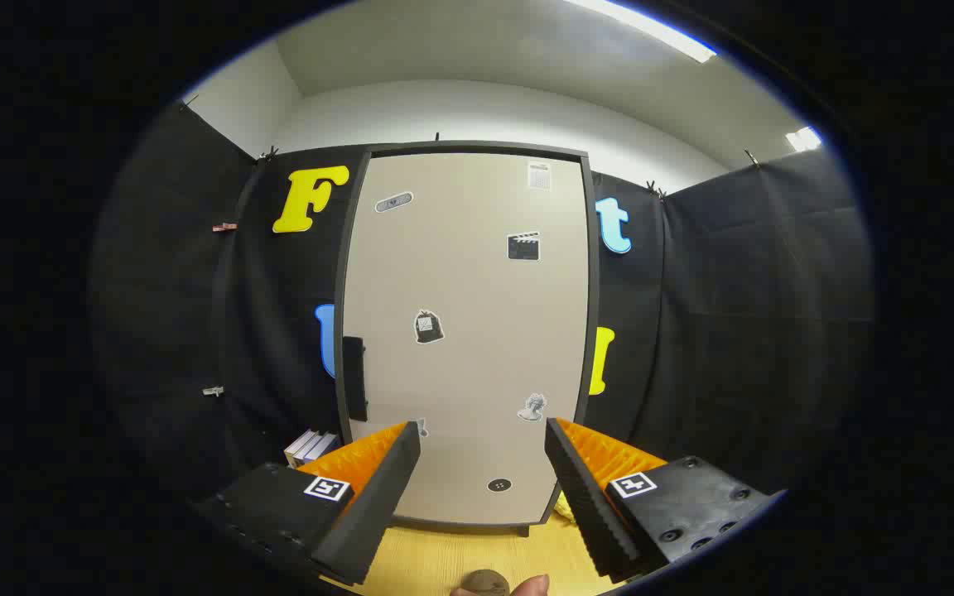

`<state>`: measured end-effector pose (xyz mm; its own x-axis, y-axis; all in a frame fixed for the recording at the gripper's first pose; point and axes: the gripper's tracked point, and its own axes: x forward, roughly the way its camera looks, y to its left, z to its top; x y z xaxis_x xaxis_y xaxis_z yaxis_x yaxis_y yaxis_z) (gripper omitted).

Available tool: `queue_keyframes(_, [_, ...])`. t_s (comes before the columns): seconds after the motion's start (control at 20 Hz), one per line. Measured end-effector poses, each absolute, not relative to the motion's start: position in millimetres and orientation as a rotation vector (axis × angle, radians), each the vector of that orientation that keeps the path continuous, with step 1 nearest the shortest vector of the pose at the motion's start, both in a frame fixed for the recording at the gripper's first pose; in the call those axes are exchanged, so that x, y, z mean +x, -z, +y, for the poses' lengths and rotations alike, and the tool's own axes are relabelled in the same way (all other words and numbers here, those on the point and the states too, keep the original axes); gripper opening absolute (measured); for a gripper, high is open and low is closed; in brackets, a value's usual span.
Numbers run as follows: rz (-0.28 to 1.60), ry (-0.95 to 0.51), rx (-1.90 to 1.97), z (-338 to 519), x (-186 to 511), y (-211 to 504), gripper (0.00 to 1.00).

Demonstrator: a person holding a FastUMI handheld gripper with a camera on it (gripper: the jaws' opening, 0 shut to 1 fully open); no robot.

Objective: Open the shoe cabinet door, grab the shoes and put them into the shoe cabinet, then close the shoe cabinet door.

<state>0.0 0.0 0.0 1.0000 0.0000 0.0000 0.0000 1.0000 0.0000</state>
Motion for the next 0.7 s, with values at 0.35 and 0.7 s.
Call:
queue_keyframes(0.35, [0.002, 0.004, 0.011, -1, -6, 2, 0.98])
queue_keyframes(0.7, [0.002, -0.003, 0.014, 2, -12, 6, 0.98])
